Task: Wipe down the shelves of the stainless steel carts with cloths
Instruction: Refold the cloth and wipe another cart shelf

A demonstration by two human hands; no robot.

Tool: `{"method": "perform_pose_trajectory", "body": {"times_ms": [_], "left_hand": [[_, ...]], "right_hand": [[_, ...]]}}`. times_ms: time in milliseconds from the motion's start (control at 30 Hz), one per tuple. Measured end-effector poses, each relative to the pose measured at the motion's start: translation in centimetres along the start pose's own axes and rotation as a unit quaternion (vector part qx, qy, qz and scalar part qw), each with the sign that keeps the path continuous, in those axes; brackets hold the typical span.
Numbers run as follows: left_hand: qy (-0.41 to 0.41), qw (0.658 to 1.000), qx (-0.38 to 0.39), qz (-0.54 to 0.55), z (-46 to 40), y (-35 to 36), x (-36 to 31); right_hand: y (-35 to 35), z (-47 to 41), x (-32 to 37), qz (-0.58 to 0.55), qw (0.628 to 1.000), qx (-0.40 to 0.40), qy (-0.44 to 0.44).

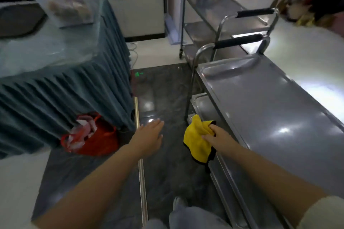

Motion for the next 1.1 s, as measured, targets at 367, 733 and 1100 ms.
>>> {"method": "perform_pose_trajectory", "body": {"times_ms": [367,733,1100], "left_hand": [[0.176,0.973,0.129,-0.074,-18.9,4.3,-1.3],[0.42,0.857,0.248,-0.168,-29.8,12.0,-1.7],[0.51,0.833,0.204,-0.071,-30.0,21.2,-8.5]], "right_hand": [[-3.0,-7.5,-4.9,0.022,0.984,-0.092,0.15],[2.5,-4.9,-7.1,-0.118,0.855,-0.336,0.377],[5.0,4.0,-16.6,-0.039,0.692,-0.523,0.496]]}}
Point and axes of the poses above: each hand's wrist, its own z-axis away from the middle knuckle, its own y-axis out of the palm, x = y × z, the point moved 9 cm from there along -z, towards the middle knuckle, and after that the axes turned 15 degrees about -x, right-handed, at the moved point
